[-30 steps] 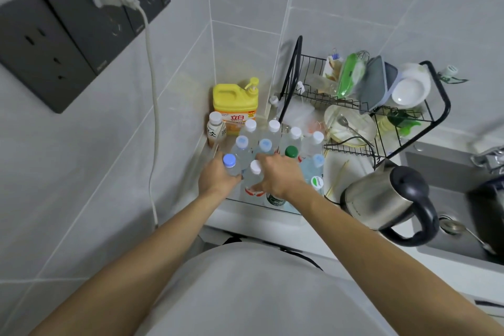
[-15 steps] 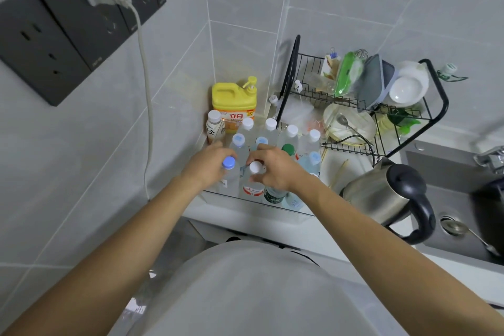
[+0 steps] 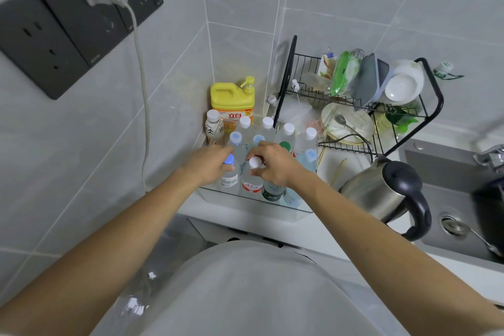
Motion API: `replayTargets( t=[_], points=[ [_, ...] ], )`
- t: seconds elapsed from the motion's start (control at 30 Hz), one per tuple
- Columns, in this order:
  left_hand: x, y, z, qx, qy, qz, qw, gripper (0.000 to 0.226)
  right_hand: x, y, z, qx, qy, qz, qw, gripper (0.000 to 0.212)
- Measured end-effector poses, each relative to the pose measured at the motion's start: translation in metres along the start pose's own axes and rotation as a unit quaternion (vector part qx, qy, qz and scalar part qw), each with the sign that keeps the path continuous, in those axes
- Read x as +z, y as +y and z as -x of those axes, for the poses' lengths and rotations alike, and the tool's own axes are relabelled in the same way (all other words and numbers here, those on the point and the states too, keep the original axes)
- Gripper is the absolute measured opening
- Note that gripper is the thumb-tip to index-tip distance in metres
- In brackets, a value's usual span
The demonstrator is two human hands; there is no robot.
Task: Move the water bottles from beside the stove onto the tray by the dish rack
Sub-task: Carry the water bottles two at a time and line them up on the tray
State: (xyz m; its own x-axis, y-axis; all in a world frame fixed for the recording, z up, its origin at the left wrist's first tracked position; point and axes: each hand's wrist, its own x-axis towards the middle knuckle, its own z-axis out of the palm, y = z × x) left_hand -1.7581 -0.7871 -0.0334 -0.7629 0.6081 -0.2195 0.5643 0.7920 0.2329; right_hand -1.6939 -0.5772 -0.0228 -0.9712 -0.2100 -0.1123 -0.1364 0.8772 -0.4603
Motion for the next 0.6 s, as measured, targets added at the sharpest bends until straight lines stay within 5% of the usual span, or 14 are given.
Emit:
replayTargets(
  t=[0.2,0.6],
  points=[
    [0.002,0.005,-0.004,-0.038,0.023,0.003,0.999,0.059,0.000,0.003,0.000,-0.020,-0.006,0.002,1.000,0.033],
    [-0.007,0.004,-0.004,-0.004,-0.020,0.017,1.000,0.020,-0.001,0.008,-0.006,-0.009,-0.015,0.014,1.000,0.027]
  ],
)
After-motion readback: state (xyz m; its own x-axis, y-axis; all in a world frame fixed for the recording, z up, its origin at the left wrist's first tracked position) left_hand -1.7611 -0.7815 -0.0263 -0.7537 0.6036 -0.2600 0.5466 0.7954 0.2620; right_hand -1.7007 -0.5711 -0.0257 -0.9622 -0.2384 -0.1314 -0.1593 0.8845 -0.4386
